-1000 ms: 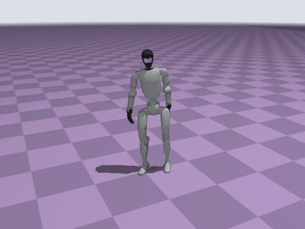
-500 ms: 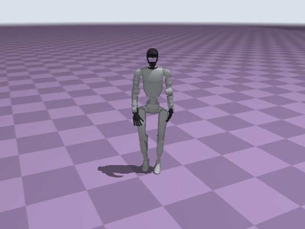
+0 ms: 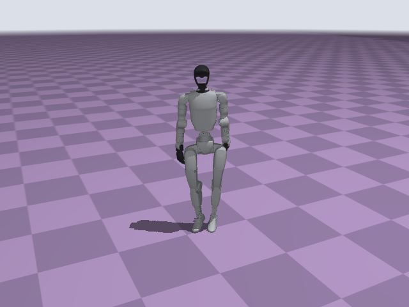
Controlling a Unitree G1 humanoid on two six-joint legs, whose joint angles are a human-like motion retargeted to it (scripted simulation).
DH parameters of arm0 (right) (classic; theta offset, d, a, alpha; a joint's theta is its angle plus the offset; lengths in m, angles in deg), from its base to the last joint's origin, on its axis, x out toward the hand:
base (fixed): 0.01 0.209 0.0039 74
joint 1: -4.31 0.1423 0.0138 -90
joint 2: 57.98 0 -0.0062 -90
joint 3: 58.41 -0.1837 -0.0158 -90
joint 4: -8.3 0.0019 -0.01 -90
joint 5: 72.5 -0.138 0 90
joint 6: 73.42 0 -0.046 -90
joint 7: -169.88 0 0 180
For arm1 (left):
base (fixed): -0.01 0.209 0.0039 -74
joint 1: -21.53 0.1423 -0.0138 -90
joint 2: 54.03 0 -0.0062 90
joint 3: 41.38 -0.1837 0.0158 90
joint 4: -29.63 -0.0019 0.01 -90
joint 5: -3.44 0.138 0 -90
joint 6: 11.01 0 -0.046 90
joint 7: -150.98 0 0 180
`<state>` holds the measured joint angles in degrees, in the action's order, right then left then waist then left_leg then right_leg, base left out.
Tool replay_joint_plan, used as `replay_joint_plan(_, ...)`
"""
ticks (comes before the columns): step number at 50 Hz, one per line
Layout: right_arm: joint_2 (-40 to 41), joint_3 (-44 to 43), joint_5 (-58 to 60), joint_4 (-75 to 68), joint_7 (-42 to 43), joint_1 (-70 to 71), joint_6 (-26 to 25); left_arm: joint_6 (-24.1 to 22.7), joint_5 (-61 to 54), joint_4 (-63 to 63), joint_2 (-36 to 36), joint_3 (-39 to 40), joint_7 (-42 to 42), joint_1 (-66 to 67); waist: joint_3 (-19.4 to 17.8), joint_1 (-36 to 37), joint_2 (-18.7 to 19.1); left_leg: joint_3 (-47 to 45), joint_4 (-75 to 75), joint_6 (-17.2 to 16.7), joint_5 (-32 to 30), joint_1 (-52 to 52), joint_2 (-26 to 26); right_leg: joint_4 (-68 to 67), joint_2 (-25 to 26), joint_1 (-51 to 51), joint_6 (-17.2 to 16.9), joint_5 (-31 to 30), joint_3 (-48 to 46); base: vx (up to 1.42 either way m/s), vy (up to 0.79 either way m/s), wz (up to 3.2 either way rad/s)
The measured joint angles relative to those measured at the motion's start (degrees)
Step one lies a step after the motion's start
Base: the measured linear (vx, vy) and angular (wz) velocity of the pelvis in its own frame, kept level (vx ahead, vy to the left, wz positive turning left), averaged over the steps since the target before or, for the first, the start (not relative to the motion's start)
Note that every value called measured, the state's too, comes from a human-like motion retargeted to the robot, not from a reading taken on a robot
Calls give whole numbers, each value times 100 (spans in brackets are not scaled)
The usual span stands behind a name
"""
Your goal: In place motions
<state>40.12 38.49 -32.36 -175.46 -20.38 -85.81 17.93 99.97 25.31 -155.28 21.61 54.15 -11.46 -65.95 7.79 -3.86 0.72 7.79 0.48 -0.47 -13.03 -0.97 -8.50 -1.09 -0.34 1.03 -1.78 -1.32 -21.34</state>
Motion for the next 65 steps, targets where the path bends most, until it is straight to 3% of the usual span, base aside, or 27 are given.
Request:
replay_joint_plan(3,23,62,21,-98,-86,18,10,-117,-292,178,-78,220,0,43,7,313,13,-411,-5,41,56,-6,44,41,146,13,102,-21,346,4,-3,-109)
replay_joint_plan(20,38,-2,-458,666,-602,393,-52,-83,-694,463,245,87,317,-438,-1,110,153,-413,-14,21,117,37,157,13,187,46,130,-52,317,2,-1,3)
replay_joint_plan(38,23,-21,-413,526,-480,305,-114,-223,-516,255,-118,-191,430,-372,-78,-49,114,-242,-2,24,171,133,155,27,170,-38,144,0,127,0,0,7)
replay_joint_plan(55,-69,-183,-445,295,-380,180,-277,-152,-609,135,-34,-59,446,-350,-84,301,126,-581,19,-28,245,124,232,67,263,-61,199,13,475,0,0,-14)
replay_joint_plan(65,-73,-164,-365,531,-429,268,14,-104,-581,103,-6,-149,384,-477,-90,205,174,-579,16,-46,265,97,253,31,280,24,241,-28,470,0,0,2)
